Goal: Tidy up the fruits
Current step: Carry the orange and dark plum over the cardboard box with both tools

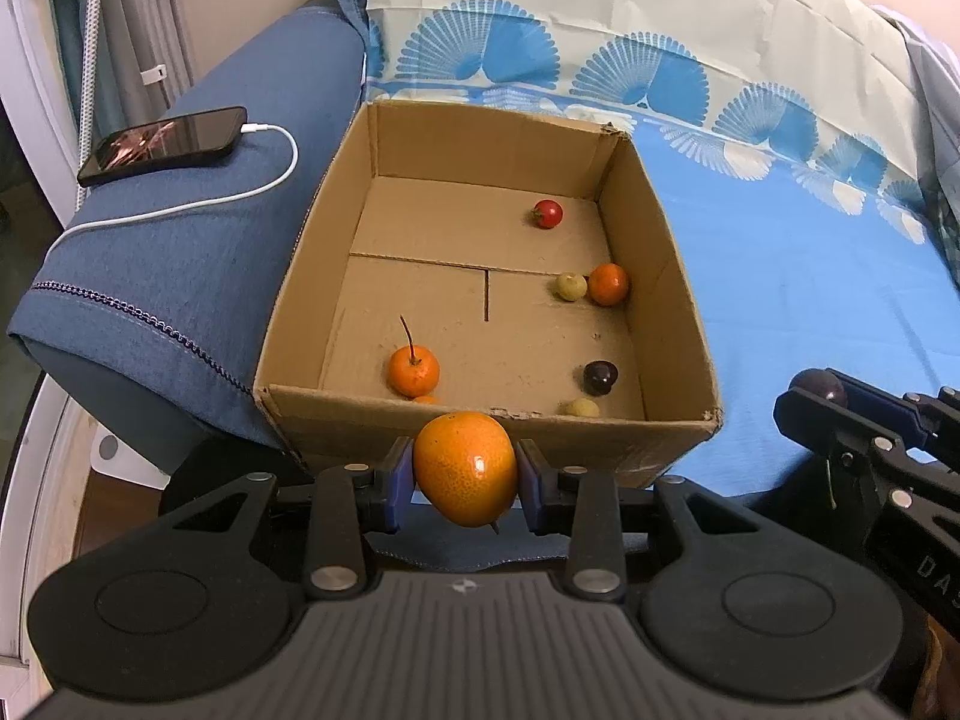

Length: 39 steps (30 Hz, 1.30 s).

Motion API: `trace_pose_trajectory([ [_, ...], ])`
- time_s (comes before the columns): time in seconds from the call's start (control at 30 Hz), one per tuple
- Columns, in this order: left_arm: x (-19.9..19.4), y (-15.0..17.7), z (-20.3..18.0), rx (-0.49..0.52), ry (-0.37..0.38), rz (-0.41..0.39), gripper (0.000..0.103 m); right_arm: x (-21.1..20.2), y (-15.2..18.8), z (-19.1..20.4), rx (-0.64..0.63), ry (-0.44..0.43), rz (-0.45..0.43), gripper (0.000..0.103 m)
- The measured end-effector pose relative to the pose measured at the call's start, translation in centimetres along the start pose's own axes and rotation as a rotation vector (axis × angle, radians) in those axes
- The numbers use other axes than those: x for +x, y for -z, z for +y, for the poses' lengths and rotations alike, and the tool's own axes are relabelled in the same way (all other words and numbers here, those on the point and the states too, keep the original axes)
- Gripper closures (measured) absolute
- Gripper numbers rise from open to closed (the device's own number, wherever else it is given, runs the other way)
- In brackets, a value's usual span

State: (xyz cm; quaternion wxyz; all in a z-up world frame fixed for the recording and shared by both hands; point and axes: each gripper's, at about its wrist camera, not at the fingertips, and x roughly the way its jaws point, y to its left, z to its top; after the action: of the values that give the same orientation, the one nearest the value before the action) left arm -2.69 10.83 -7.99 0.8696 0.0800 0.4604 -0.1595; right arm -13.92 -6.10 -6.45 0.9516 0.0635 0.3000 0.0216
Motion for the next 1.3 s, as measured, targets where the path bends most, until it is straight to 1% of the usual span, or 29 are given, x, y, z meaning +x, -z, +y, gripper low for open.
trace_pose_trajectory([
  [0.3,1.2,-1.7,1.1,-0.024,-0.002,0.004,0.063,2.0,-0.7,-0.3,0.005,0.010,0.024,0.076],
  [0.57,3.0,-4.3,1.7,-0.030,-0.015,-0.002,0.063,4.8,-1.9,-0.5,0.007,-0.006,0.041,0.076],
  [0.8,5.4,-6.8,1.7,-0.021,-0.021,0.003,0.063,8.2,-3.0,-0.5,0.006,-0.006,0.056,0.076],
  [1.0,7.8,-8.4,1.9,-0.011,-0.027,0.020,0.063,11.5,-3.4,-0.9,0.019,0.001,0.092,0.076],
  [1.3,12.2,-9.9,2.3,0.004,-0.037,0.069,0.063,16.1,-3.4,-1.8,0.028,0.014,0.155,0.077],
])
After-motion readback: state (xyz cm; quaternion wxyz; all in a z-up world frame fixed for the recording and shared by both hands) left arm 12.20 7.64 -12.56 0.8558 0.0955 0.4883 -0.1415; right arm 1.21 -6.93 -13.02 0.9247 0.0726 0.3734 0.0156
